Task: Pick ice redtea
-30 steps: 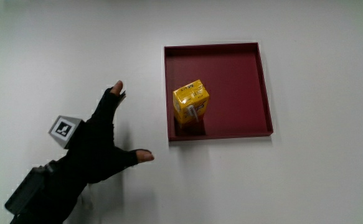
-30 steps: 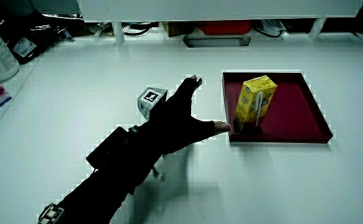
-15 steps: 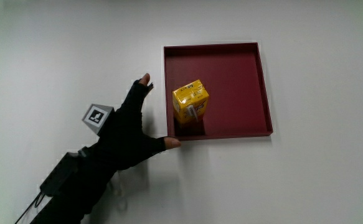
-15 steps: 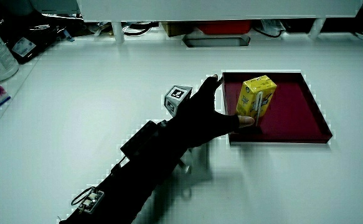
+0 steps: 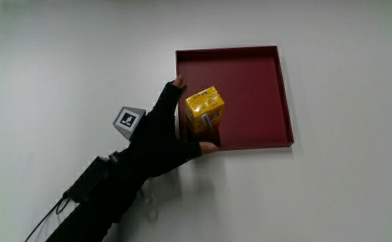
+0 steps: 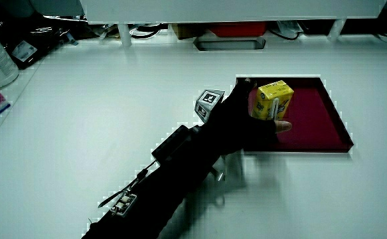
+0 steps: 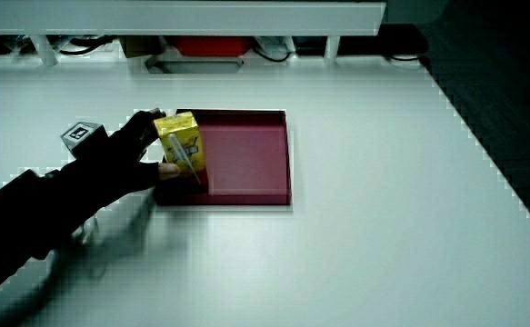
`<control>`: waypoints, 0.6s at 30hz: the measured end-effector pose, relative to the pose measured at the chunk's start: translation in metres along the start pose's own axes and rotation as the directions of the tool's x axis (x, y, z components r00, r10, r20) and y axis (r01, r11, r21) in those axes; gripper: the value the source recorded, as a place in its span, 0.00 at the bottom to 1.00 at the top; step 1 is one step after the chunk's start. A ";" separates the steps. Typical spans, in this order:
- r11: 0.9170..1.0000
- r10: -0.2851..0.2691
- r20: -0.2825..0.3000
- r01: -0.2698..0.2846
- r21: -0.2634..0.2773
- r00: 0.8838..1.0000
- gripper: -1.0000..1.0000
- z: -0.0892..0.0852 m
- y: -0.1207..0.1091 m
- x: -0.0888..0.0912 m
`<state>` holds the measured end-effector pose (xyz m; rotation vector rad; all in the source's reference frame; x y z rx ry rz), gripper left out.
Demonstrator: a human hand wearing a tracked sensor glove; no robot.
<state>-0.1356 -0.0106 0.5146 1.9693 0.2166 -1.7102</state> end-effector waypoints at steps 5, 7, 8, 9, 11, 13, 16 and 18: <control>1.000 -0.008 -0.008 0.008 -0.002 1.000 0.50 -0.003 0.005 0.003; 1.000 -0.013 -0.001 0.013 0.001 1.000 0.50 -0.004 0.006 0.003; 1.000 -0.018 0.002 0.018 0.002 1.000 0.50 -0.004 0.006 0.002; 1.000 -0.006 -0.004 0.006 0.006 1.000 0.50 -0.004 0.005 0.002; 1.000 -0.012 0.003 0.012 0.025 1.000 0.50 -0.002 0.004 0.000; 0.999 -0.021 0.029 0.019 0.047 0.999 0.52 -0.001 0.003 0.001; 0.994 -0.034 0.015 0.032 0.102 0.999 0.58 0.003 0.001 -0.001; 0.993 -0.039 0.019 0.036 0.114 0.999 0.62 0.005 0.001 -0.001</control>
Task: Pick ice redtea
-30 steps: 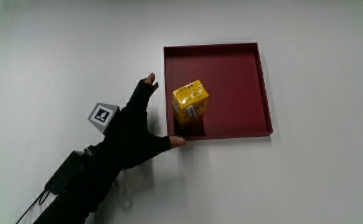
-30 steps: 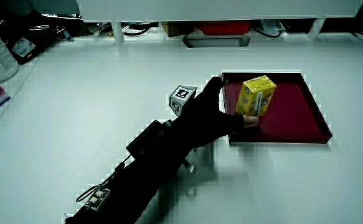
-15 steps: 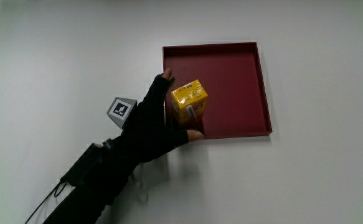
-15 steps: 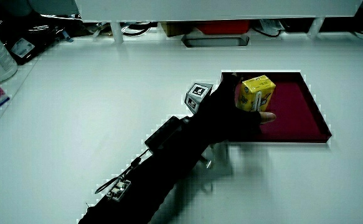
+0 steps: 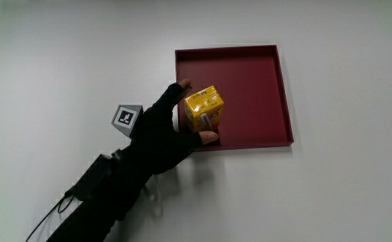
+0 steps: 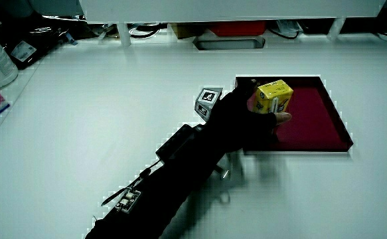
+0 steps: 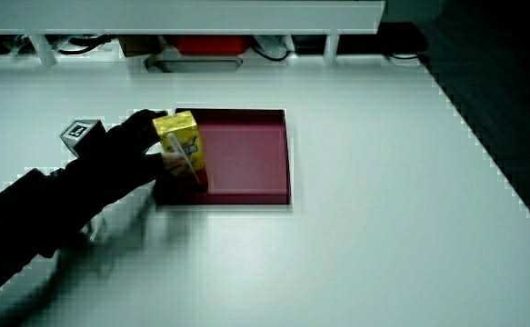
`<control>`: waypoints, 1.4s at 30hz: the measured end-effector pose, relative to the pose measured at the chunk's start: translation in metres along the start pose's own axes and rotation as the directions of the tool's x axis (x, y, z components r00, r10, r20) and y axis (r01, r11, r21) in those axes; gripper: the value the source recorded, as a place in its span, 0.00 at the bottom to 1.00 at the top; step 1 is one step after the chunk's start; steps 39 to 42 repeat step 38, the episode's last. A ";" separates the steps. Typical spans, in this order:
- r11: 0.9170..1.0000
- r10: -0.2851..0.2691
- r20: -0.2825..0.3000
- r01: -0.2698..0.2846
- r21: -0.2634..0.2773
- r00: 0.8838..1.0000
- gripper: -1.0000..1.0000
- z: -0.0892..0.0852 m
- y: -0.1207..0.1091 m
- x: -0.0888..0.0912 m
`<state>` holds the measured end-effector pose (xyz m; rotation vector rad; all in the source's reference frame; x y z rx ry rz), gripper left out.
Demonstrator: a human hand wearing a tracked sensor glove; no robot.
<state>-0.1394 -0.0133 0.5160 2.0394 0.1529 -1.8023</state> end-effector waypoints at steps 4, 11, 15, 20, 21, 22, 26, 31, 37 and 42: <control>0.999 0.001 -0.004 -0.001 0.038 1.000 0.69 0.002 -0.001 0.000; 0.998 -0.007 -0.017 0.008 0.066 1.000 0.83 0.005 0.001 0.003; 0.997 -0.009 -0.022 0.010 0.078 1.000 0.90 0.006 0.000 0.003; 0.995 -0.037 0.008 0.037 0.088 0.999 1.00 0.006 -0.001 -0.003; 0.995 -0.050 0.025 0.048 0.089 0.998 1.00 0.006 -0.002 -0.003; 0.994 -0.052 0.019 0.050 0.093 0.998 1.00 0.006 -0.003 -0.004; 0.993 -0.063 0.045 0.058 0.108 0.997 1.00 0.008 -0.004 -0.004; 0.990 -0.082 0.061 0.074 0.121 0.995 1.00 0.014 -0.008 0.009; 0.985 -0.100 0.072 0.089 0.145 0.992 1.00 0.026 -0.016 0.026; 0.985 -0.102 0.058 0.093 0.147 0.993 1.00 0.029 -0.017 0.028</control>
